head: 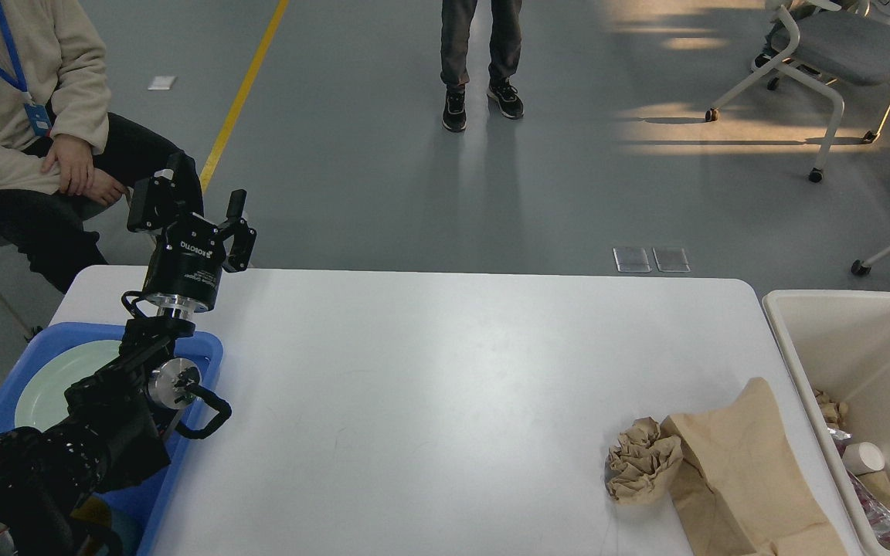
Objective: Tidy desktop
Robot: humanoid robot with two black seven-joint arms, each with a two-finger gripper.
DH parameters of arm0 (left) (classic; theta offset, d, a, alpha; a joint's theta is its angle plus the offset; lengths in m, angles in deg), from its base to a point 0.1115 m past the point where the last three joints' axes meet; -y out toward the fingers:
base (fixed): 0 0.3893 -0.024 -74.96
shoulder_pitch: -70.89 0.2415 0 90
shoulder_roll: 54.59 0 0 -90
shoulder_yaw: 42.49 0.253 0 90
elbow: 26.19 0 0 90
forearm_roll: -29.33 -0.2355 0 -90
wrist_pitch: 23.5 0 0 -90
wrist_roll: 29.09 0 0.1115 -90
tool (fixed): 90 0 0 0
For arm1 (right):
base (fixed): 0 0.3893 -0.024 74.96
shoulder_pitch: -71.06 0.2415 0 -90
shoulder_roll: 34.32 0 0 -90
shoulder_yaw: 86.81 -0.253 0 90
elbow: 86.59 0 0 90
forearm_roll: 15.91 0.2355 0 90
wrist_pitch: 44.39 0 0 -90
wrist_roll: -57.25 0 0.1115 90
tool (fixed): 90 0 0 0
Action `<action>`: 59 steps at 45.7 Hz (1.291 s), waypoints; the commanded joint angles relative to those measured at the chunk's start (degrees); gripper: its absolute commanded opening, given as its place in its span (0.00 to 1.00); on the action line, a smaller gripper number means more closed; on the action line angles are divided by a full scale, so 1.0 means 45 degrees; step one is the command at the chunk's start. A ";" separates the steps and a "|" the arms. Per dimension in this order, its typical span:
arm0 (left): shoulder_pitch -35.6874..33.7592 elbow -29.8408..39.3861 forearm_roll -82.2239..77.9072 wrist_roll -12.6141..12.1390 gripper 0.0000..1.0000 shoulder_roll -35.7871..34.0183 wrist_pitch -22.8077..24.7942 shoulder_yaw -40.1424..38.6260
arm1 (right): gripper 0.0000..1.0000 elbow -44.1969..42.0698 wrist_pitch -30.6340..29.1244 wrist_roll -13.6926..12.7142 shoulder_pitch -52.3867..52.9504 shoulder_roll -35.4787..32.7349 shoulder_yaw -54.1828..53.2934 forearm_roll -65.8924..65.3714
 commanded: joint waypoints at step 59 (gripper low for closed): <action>0.0000 0.0000 0.0009 0.0014 0.96 -0.0004 0.0000 0.0000 | 1.00 0.3242 -0.3998 -0.0035 0.3583 1.0266 0.0723 -0.3919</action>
